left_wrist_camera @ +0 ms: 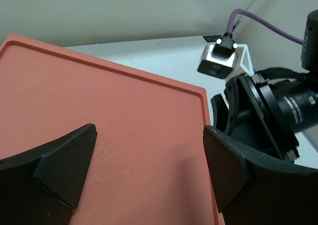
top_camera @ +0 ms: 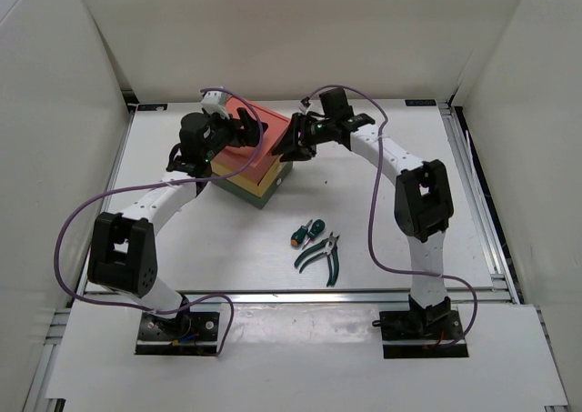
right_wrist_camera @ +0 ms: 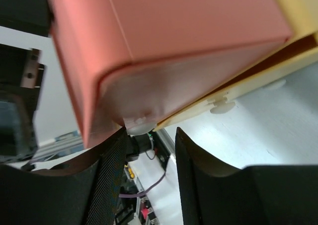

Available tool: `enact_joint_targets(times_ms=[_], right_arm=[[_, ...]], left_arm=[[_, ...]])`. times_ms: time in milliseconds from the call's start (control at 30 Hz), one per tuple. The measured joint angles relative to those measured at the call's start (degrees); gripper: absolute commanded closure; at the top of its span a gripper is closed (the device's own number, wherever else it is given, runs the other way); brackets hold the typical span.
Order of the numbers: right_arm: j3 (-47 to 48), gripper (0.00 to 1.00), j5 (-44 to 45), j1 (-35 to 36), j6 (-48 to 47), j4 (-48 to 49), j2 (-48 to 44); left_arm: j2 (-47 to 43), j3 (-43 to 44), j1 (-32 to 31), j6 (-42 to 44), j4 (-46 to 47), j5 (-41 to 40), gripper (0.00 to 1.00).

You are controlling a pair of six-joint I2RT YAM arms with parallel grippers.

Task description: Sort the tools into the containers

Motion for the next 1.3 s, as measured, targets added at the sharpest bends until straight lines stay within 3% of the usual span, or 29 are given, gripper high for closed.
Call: enact_joint_targets(times_ms=[400,733,1033,1167,1300], right_arm=[[-16.7,0.5,-11.5,-4.2,9.4,30.1,-1.8],[-19.6,0.51,-13.0,-4.3,12.5,41.3,-1.0],[-12.4,0.5,-15.7,-3.1,16.8,42.8,4.7],[-13.0,0.46,-15.4,-3.4,17.2,43.1,4.5],[-20.1,0.39,-13.3,-4.2,18.8,47.3,0.8]], left_arm=[[-0.1,0.1,-0.3,1.7,-0.9,-0.1,0.01],[-0.1,0.1,-0.3,2.0,-0.9,-0.1,0.01],[-0.1,0.1,-0.2,2.1,-0.9,-0.2,0.01],[-0.1,0.0,-0.2,2.1,-0.9,-0.2,0.01],[-0.1,0.0,-0.3,2.1,-0.9,-0.1,0.01]])
